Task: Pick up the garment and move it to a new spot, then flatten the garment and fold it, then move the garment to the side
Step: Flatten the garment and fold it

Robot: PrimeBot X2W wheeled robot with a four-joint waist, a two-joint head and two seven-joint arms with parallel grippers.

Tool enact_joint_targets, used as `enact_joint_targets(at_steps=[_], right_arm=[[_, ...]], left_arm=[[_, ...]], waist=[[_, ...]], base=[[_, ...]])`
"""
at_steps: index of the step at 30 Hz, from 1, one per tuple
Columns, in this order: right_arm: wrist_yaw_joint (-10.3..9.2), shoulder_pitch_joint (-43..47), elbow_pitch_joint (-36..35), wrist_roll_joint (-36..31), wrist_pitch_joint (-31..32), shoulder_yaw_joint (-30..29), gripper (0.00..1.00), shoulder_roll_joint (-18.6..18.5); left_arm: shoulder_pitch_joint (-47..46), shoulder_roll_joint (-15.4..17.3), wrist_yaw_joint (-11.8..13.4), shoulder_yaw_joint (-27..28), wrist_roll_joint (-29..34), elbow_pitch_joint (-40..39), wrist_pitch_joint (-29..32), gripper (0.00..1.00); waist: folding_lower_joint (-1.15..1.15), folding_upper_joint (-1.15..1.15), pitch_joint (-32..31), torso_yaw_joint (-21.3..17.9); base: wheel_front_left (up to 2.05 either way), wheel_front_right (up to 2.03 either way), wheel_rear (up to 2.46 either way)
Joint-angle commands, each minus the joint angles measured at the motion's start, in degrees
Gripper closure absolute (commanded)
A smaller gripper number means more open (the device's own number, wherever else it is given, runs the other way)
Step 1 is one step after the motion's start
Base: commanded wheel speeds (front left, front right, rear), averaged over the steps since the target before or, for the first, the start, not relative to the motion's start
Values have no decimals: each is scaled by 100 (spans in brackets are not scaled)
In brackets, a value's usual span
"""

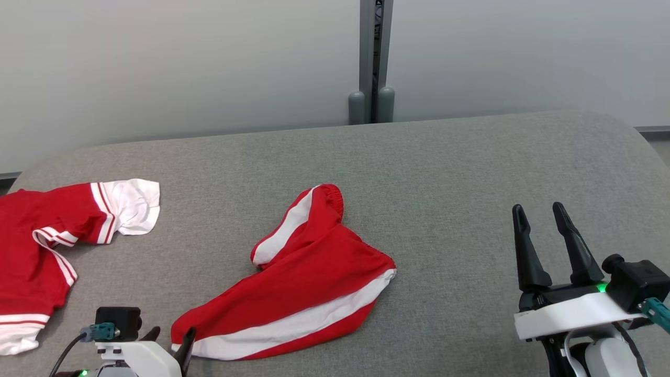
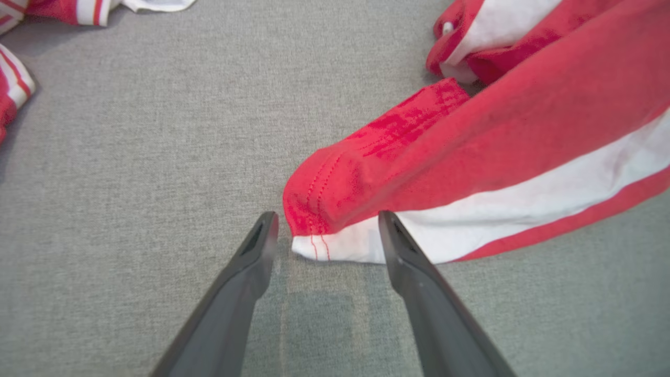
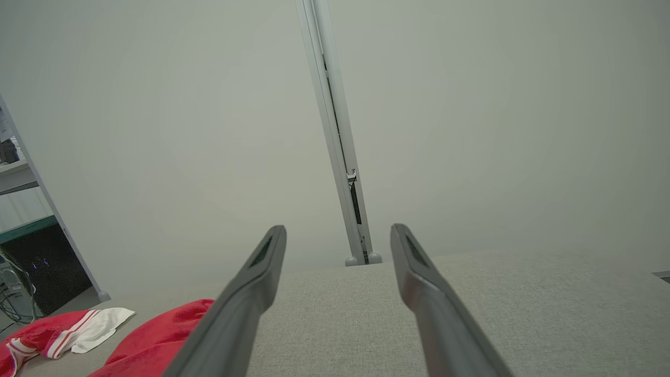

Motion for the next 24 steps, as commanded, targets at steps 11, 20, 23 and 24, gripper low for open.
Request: enact_joint_targets(at_steps=[11,20,23,24], right_arm=[[13,-398,1081,923,198,797,0,-448],[13,-1142,2594,2276,1232,2117,0,-1007],[12,-1315,2987,2606,1541,2351,0,-1065],[13,-1355,3099,2683,1620,2428,0,-1083]], left_arm=[[59,-172,278,32,513,-745,-1347,0],[-46,-475,274,-186,649,-961,-1828,0],[-44,-512,255,-252,639,-936,-1818,0],[-58,-531,253,-268,643,-925,-1818,0]], waist=[[0,0,-118,670],[0,0,-72,1375],[0,0,-33,1574],[0,0,-22,1636]], base=[[0,0,0],[0,0,0],[0,0,0],[0,0,0]])
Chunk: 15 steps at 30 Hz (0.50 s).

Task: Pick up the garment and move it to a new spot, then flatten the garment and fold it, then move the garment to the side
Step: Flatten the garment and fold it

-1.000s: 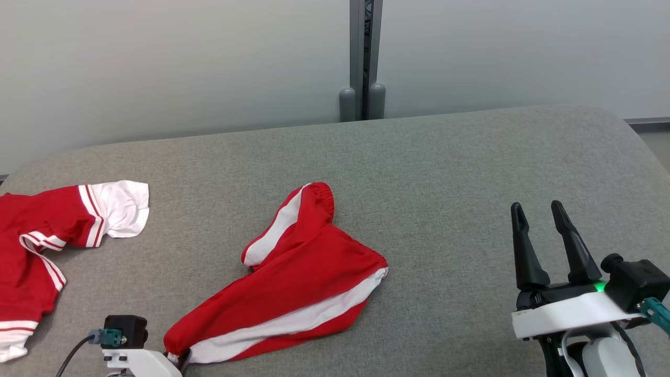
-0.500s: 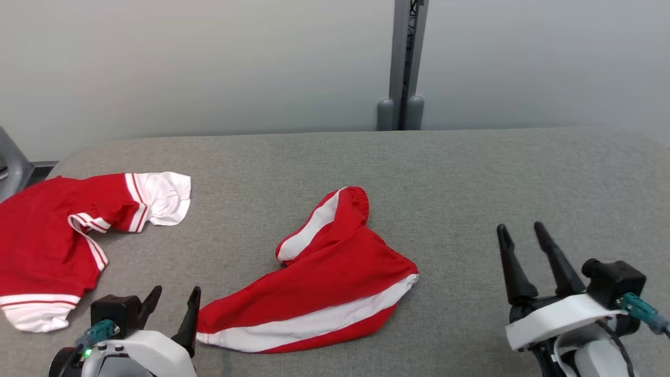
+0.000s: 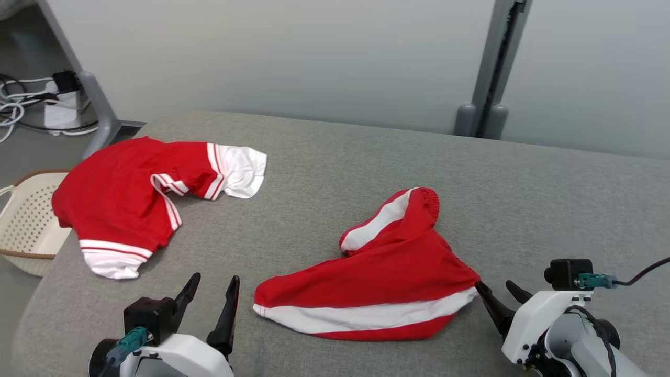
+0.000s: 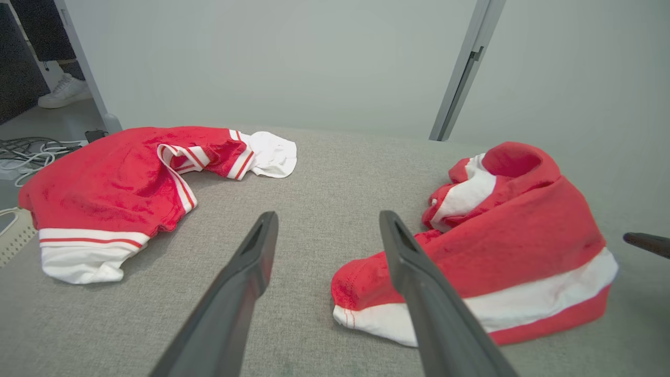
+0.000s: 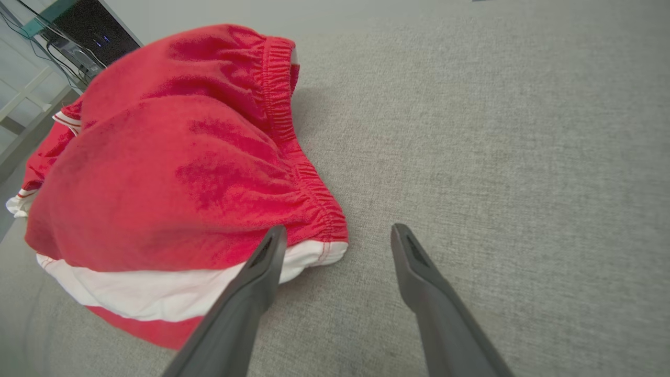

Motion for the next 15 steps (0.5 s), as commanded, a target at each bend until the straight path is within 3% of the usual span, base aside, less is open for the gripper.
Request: enact_joint_targets(at_steps=[1,9,10,12,15], right_arm=[[12,-115,191,168,118,119,0,-58],[11,-345,679,716,434,445,0,-110],[11,-379,720,759,441,487,27,-108],[11,-419,776,845,387,564,100,-107],[11,-499,773,941,278,690,100,-137]], left_arm=[[-85,-2,-22,-16,21,33,-9,0],[-114,-25,-45,-64,-38,111,-13,0],[-115,-21,-41,-63,-46,120,-12,0],[-112,-17,-28,-58,-59,145,-6,0],[-84,-20,-40,-67,-87,158,-8,0]], waist=[[0,0,55,241],[0,0,74,457],[0,0,68,462],[0,0,49,453],[0,0,22,370]], base=[[0,0,0],[0,0,0],[0,0,0],[0,0,0],[0,0,0]])
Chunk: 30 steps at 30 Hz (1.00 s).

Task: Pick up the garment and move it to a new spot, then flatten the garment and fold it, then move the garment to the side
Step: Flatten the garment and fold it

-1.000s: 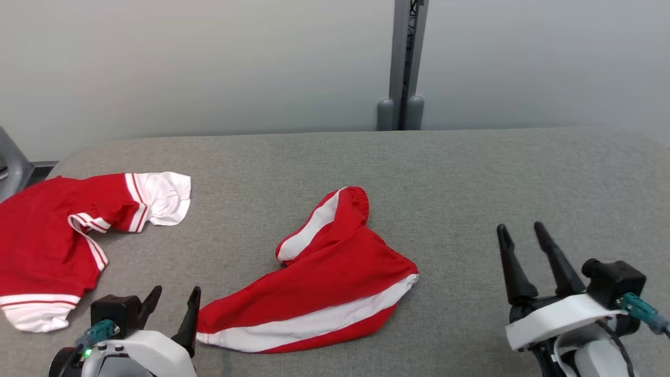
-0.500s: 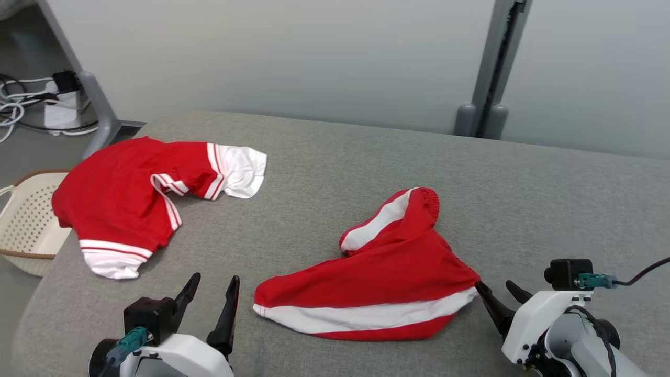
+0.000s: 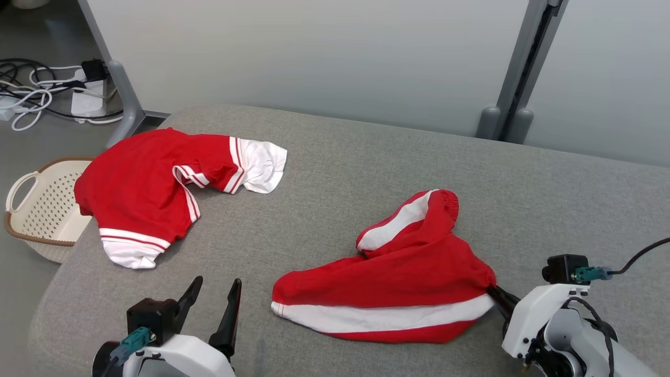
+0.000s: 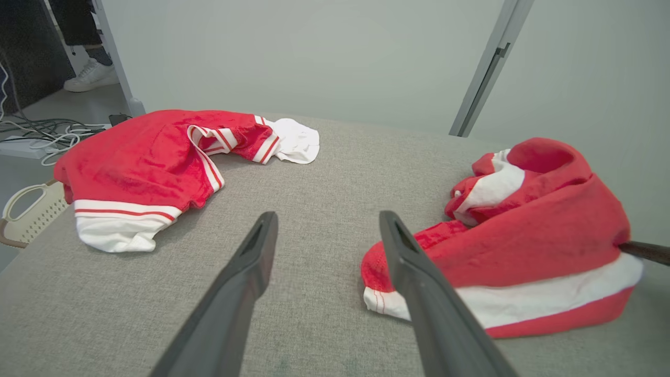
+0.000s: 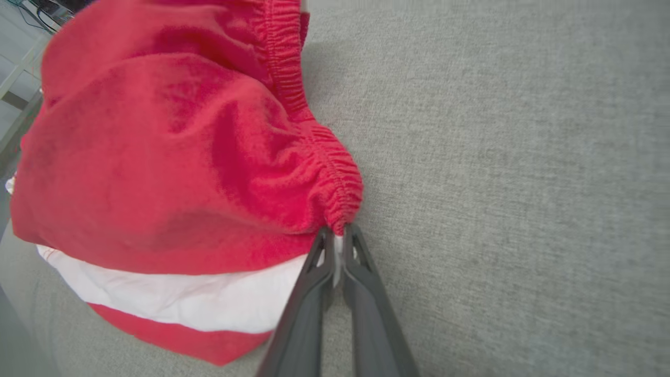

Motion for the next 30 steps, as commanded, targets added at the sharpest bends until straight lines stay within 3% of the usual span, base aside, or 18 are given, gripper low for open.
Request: enact_joint_targets(at_steps=[1,14,28,29,30], right_arm=[[11,-78,-18,32,-74,35,100,-88],[11,-289,-152,-169,55,488,100,-482],[10,399,-379,-615,520,-52,100,-406],[10,441,-404,-663,543,-91,62,-393],[10,479,-419,-710,554,-141,0,-389]], left_arm=[[-44,14,-25,3,-30,14,-8,0],[39,-12,-28,-31,-123,116,-68,0],[-104,-56,-71,-68,-198,342,-189,0],[-118,-62,-77,-75,-199,360,-203,0],[-131,-62,-83,-74,-205,376,-204,0]], waist=[[0,0,-24,-69],[0,0,-144,-933],[0,0,-68,-1671],[0,0,-69,-1698],[0,0,-71,-1723]], base=[[0,0,0],[0,0,0],[0,0,0],[0,0,0],[0,0,0]])
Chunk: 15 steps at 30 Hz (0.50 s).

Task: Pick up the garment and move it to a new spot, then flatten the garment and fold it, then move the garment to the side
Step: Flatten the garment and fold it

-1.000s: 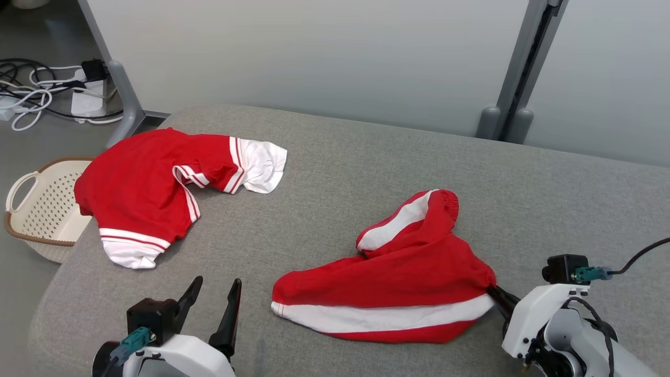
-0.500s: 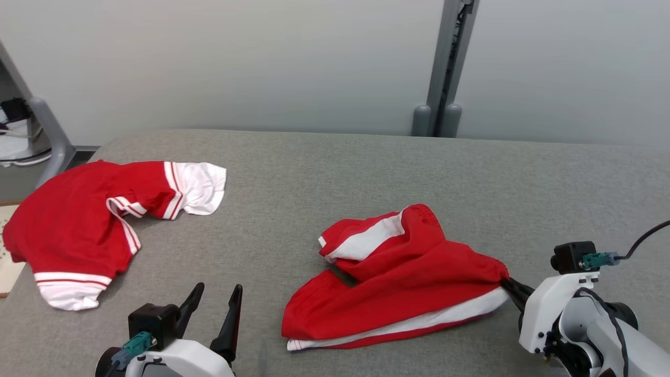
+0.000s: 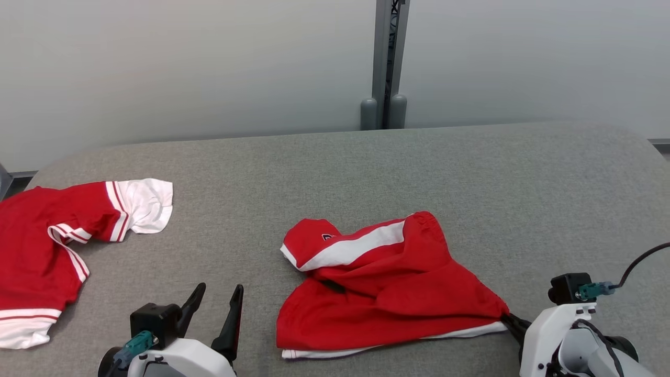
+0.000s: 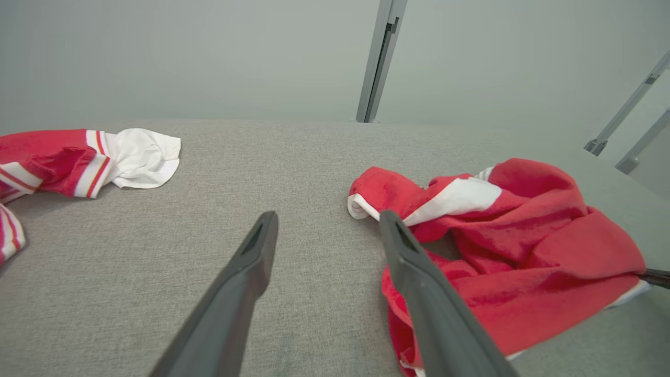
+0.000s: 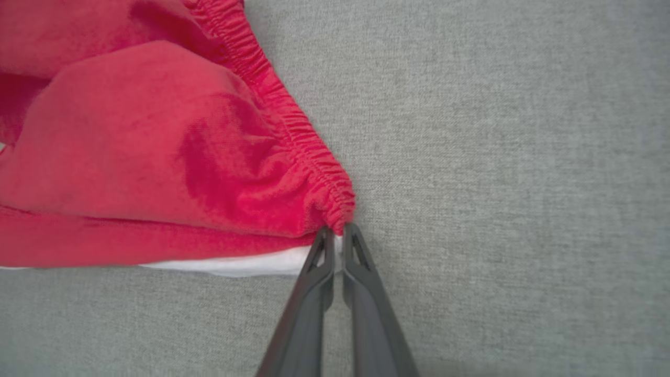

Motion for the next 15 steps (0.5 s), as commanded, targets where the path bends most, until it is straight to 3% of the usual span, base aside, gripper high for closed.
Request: enact_joint_targets(at_steps=[1,8,15], right_arm=[[9,88,-39,-94,31,-92,0,-14],[9,288,-467,-335,83,-468,0,-15],[9,661,-1639,-722,-20,-1123,0,-18]], left_arm=[[-86,8,-25,6,-37,32,-35,0],[-110,58,-32,26,-59,90,-57,0],[-35,170,35,106,-91,12,-62,0]], waist=[[0,0,-4,-56],[0,0,-47,-151],[0,0,-100,-221]], base=[[0,0,0],[0,0,0],[0,0,0]])
